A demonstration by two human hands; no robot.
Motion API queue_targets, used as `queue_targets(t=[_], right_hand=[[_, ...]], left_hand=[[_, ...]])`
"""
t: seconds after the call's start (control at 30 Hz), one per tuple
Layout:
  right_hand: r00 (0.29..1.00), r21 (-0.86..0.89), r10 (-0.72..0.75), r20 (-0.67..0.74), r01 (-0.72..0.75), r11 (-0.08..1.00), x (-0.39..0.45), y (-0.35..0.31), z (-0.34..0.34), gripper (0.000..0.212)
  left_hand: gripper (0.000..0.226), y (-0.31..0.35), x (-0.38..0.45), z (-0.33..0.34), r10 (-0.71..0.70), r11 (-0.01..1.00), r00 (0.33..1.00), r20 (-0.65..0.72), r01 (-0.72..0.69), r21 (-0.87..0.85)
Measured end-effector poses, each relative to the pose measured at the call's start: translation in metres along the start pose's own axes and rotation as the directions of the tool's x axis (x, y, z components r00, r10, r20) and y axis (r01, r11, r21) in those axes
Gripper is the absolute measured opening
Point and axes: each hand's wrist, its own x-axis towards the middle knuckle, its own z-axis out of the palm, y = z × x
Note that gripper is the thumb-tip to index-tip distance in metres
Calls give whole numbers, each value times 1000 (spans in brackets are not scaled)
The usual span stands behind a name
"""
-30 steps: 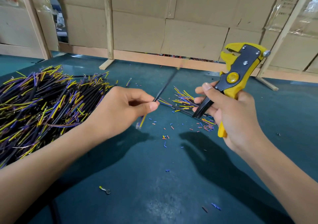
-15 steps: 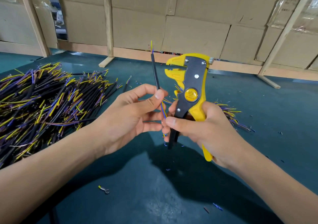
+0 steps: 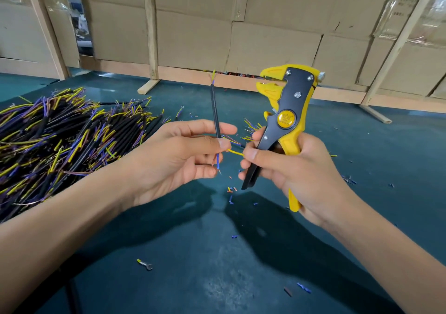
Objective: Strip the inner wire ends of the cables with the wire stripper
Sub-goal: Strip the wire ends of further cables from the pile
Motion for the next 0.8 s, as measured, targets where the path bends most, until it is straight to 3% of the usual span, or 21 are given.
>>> queue_targets(t=[0.37, 0.63, 0.7, 0.8], right_hand=[[987, -68, -114, -110, 107, 992, 2, -5, -3, 24], [980, -123, -179, -89, 168, 978, 1, 0, -5, 19], [983, -121, -161, -90, 150, 981, 1, 1, -4, 13], [996, 56, -62, -65, 66, 996, 0, 1, 0, 10]], left_hand=[[32, 1, -3, -6, -152, 983, 978, 142, 134, 122], [27, 1, -7, -9, -330, 922, 915, 231, 260, 288], [24, 1, -5, -9, -234, 953, 958, 164, 193, 231], [13, 5, 1, -11, 2, 1000, 1000, 5, -2, 7]])
